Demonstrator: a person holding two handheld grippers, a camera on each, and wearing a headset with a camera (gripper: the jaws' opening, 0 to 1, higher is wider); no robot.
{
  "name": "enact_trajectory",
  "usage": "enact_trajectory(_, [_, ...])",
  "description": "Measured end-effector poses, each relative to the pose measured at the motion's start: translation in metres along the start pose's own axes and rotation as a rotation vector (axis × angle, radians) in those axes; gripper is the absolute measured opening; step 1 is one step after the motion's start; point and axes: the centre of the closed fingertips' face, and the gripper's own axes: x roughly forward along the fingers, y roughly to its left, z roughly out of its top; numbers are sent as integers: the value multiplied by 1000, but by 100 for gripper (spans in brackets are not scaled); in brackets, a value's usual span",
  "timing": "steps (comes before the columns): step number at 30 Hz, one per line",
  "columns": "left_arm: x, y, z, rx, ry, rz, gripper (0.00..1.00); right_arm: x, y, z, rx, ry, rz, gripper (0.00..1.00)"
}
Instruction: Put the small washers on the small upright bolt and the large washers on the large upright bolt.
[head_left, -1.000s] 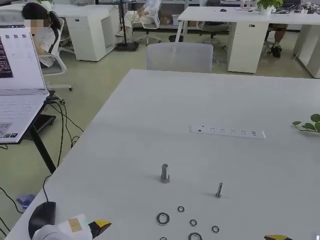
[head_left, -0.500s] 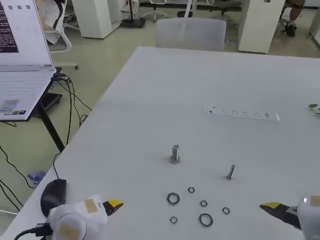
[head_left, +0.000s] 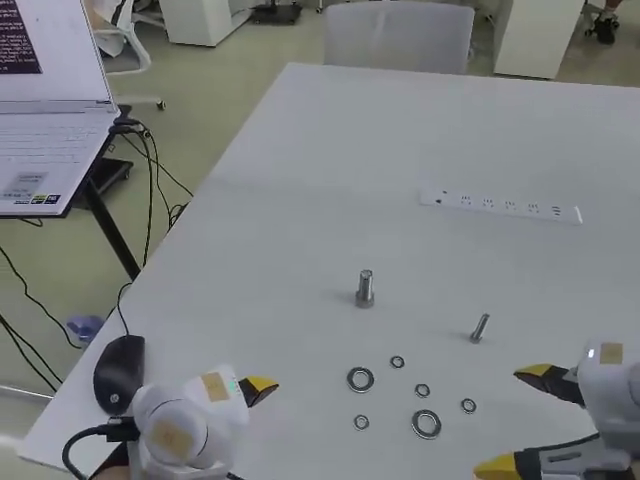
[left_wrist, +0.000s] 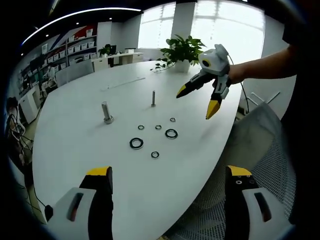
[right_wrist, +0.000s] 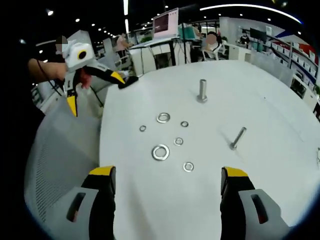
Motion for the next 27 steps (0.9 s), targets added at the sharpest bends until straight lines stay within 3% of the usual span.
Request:
enact_trajectory(10, [-2,2,2,6,-8,-2,92,12,-4,-12,-76,100,25,79])
enact_trajectory(17, [-2,3,-3,18,3,-1,91,19,-12,-10,-114,141,26,74])
enact_trajectory(23, [-2,4,1,18,-9,-4,89,23,-17,-9,-143,177,35,69])
enact_trajectory(27, [-2,3,3,21,-12,-10,88,28,-16,-13,-152,216,55,59])
